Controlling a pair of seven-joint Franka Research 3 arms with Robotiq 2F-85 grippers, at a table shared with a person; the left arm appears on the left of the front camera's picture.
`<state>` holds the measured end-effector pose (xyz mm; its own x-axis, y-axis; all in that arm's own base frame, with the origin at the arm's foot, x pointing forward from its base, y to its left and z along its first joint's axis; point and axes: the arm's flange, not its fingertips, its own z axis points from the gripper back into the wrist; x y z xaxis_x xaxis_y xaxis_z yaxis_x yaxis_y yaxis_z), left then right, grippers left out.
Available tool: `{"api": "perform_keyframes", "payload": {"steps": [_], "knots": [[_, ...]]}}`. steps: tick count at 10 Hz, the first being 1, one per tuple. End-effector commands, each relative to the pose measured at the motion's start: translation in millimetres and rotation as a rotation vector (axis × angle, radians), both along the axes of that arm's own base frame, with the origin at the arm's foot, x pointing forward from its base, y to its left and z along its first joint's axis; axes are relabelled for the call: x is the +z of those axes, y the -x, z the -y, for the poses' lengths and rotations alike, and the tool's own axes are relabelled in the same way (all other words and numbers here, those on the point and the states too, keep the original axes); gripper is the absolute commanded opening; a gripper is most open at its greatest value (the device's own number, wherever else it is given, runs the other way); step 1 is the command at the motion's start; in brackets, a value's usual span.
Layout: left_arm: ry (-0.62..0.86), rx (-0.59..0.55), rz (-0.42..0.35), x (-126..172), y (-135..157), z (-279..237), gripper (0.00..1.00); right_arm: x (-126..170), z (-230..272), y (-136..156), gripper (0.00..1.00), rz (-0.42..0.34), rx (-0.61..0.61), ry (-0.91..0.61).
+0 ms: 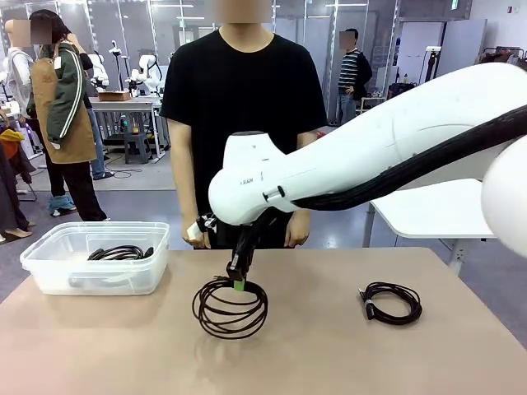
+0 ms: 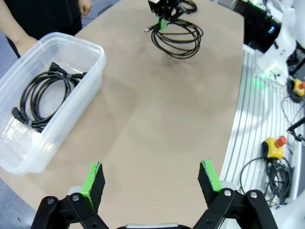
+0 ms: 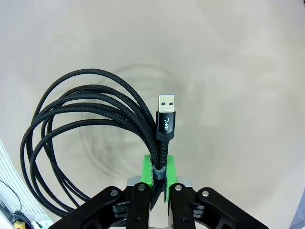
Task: Organize and store the cables.
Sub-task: Place the USB Extension Cable into the Organizing box.
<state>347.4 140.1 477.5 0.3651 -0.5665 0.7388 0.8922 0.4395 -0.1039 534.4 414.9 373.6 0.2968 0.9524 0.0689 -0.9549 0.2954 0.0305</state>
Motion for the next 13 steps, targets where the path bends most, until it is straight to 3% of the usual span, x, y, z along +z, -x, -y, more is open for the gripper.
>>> {"api": "perform_keyframes", "payload": {"steps": [1, 5, 6, 7, 8, 9, 10, 12, 13], "knots": [[0.002, -0.007, 0.004, 0, 0, -1, 1.0, -14, -16, 2, 0.0, 0.007, -0.028, 0.018], [0.002, -0.007, 0.004, 0, 0, -1, 1.0, -42, -25, 15, 0.0, 0.046, -0.016, -0.011], [0.002, -0.007, 0.004, 0, 0, -1, 1.0, -42, -23, 16, 0.29, 0.047, -0.006, 0.003], [0.002, -0.007, 0.004, 0, 0, -1, 1.0, -44, -20, 17, 0.37, 0.043, 0.001, 0.012], [0.002, -0.007, 0.004, 0, 0, -1, 1.0, -46, -19, 18, 0.56, 0.037, 0.009, 0.016], [0.002, -0.007, 0.004, 0, 0, -1, 1.0, -45, -18, 18, 0.65, 0.038, 0.013, 0.012], [0.002, -0.007, 0.004, 0, 0, -1, 1.0, -41, -15, 18, 0.84, 0.041, 0.011, 0.0], [0.002, -0.007, 0.004, 0, 0, -1, 1.0, -32, -3, 17, 1.0, 0.055, 0.008, -0.012], [0.0, 0.0, 0.0, 0, 0, 0, 1.0, -23, 4, 18, 1.0, 0.075, -0.006, -0.032]]}}
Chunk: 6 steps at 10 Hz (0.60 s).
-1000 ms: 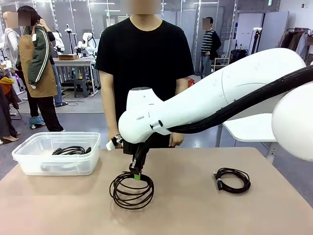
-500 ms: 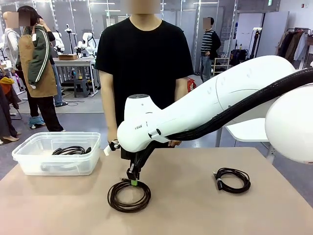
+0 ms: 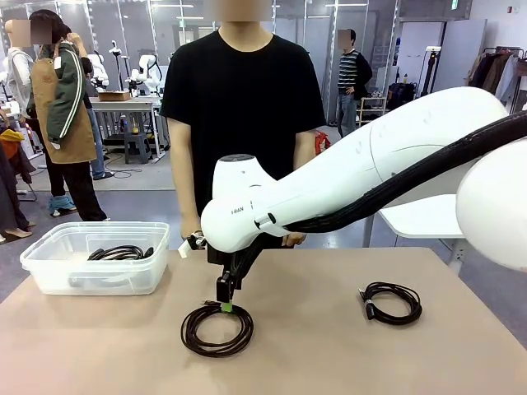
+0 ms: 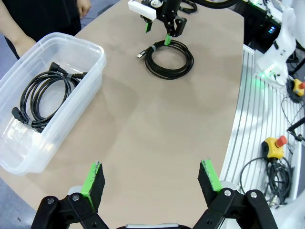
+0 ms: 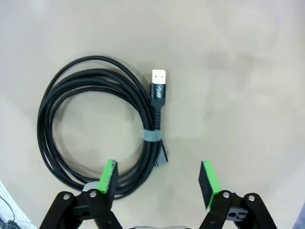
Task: Organize and store the cables.
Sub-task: Place the USB Extension Cable into the Organizing box.
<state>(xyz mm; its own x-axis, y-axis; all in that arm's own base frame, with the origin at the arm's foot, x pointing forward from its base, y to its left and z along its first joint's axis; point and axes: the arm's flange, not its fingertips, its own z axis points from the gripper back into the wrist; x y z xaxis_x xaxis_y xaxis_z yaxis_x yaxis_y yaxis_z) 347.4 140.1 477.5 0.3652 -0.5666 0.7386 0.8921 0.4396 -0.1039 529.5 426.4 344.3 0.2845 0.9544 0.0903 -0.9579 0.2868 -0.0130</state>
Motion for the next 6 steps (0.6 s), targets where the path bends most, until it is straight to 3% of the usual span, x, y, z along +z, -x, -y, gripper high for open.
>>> {"api": "perform_keyframes", "payload": {"steps": [1, 3, 6], "knots": [[-0.02, -0.057, 0.018, 5, -3, 15, 1.0, 18, 29, 16, 1.0, 0.051, -0.023, -0.04], [-0.05, -0.103, 0.023, 16, -12, 54, 1.0, 40, 81, 26, 1.0, 0.049, -0.049, -0.13], [-0.113, -0.158, 0.018, 34, -32, 136, 1.0, 69, 190, 59, 1.0, 0.109, 0.026, -0.249]]}}
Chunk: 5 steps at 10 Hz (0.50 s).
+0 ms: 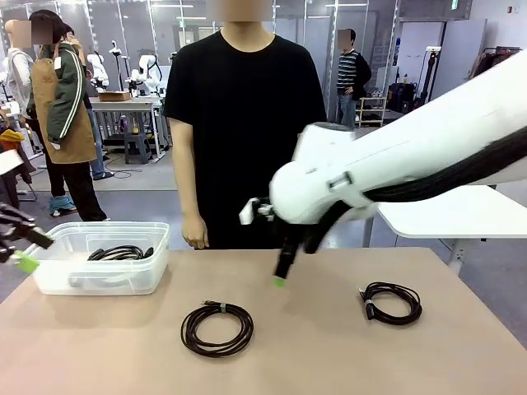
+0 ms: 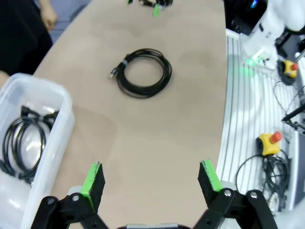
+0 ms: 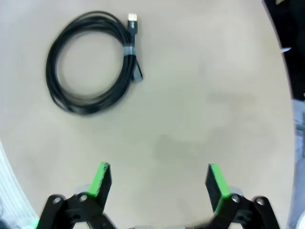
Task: Organize and store the cables.
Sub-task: Place the USB Extension Cable into the Organizing box.
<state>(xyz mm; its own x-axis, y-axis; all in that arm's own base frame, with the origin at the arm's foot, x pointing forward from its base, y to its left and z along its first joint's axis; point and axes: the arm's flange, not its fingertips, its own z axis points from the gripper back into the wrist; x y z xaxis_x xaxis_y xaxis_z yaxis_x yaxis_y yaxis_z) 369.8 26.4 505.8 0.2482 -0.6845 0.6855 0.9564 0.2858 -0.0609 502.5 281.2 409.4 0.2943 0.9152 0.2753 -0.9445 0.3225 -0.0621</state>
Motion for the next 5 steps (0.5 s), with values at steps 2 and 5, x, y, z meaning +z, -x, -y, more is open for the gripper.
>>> {"api": "perform_keyframes", "payload": {"steps": [2, 5], "knots": [[-0.079, -0.032, 0.026, 12, -22, 84, 1.0, 17, 112, 53, 1.0, 0.041, 0.037, -0.157], [-0.191, -0.083, 0.097, 14, -50, 179, 1.0, 30, 208, 85, 1.0, 0.093, 0.01, -0.266]]}}
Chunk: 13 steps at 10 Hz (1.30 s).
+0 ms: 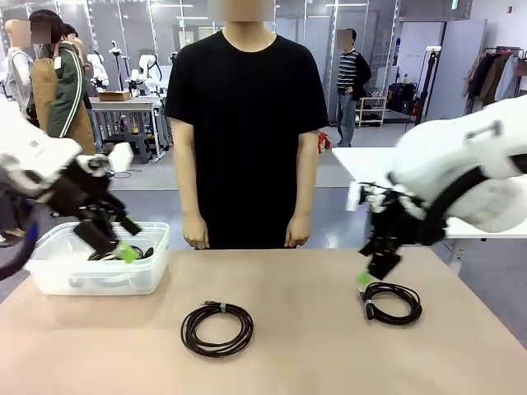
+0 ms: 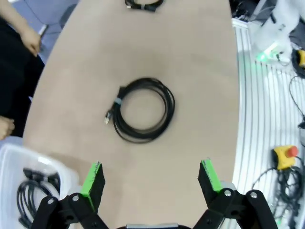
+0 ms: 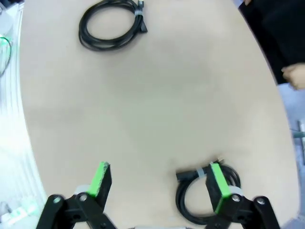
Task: Organize and store the cables.
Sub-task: Place the USB Extension Cable into the Organizing box.
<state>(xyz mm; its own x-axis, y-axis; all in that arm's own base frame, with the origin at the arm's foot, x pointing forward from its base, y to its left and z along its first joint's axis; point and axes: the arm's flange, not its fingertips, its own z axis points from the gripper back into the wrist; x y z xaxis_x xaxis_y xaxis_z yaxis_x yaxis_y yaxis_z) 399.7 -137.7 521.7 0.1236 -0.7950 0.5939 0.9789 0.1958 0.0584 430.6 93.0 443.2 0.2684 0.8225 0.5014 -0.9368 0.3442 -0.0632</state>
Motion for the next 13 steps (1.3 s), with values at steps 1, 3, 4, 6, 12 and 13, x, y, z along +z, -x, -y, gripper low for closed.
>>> {"api": "perform_keyframes", "payload": {"steps": [1, 3, 4, 6, 12, 13], "knots": [[-0.107, 0.005, 0.039, -6, -25, 44, 1.0, -2, 47, 21, 1.0, 0.029, 0.001, -0.071], [-0.195, -0.027, 0.077, -18, -33, 94, 1.0, -5, 94, 38, 1.0, 0.063, -0.015, -0.124], [-0.24, -0.056, 0.086, -28, -37, 118, 1.0, -8, 120, 51, 1.0, 0.087, -0.032, -0.161], [-0.297, -0.102, 0.083, -45, -47, 153, 1.0, -17, 162, 74, 1.0, 0.127, -0.039, -0.25], [-0.444, -0.139, 0.018, -112, -79, 197, 1.0, -40, 246, 140, 1.0, 0.327, -0.009, -0.535], [-0.448, -0.124, 0.012, -121, -88, 198, 1.0, -46, 248, 146, 1.0, 0.341, -0.022, -0.549]]}}
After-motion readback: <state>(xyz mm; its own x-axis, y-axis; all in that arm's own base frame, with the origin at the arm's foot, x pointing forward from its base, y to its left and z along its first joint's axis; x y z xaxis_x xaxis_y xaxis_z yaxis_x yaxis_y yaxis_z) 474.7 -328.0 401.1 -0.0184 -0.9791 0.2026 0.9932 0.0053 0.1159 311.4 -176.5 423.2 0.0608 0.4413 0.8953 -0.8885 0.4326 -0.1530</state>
